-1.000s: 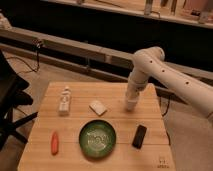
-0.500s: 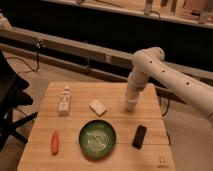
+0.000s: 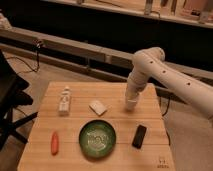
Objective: Move the arm in a circular motion
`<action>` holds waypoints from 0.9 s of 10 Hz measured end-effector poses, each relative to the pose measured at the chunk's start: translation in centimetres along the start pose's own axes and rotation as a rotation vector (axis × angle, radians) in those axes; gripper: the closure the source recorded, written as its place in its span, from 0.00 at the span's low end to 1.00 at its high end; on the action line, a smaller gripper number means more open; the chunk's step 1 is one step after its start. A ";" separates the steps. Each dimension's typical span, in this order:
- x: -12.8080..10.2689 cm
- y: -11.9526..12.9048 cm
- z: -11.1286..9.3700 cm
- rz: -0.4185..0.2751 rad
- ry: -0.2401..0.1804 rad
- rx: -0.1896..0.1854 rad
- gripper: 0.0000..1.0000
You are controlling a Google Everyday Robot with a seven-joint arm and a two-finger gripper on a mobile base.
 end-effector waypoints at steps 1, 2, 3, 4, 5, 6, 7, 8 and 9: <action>0.0 0.1 0.0 -0.001 -0.002 0.000 1.00; 0.0 0.0 -0.1 -0.001 -0.004 0.001 1.00; 0.4 -0.3 -0.3 0.002 0.005 0.001 1.00; 1.3 -1.2 -0.7 0.007 0.027 -0.004 1.00; 2.8 -2.6 -1.2 0.009 0.064 -0.013 1.00; 4.4 -3.1 -1.7 0.019 0.095 -0.018 1.00; 5.9 -3.0 -2.2 0.035 0.122 -0.022 1.00; 6.9 -2.6 -2.8 0.044 0.146 -0.026 1.00; 7.4 -1.7 -3.2 0.057 0.169 -0.031 1.00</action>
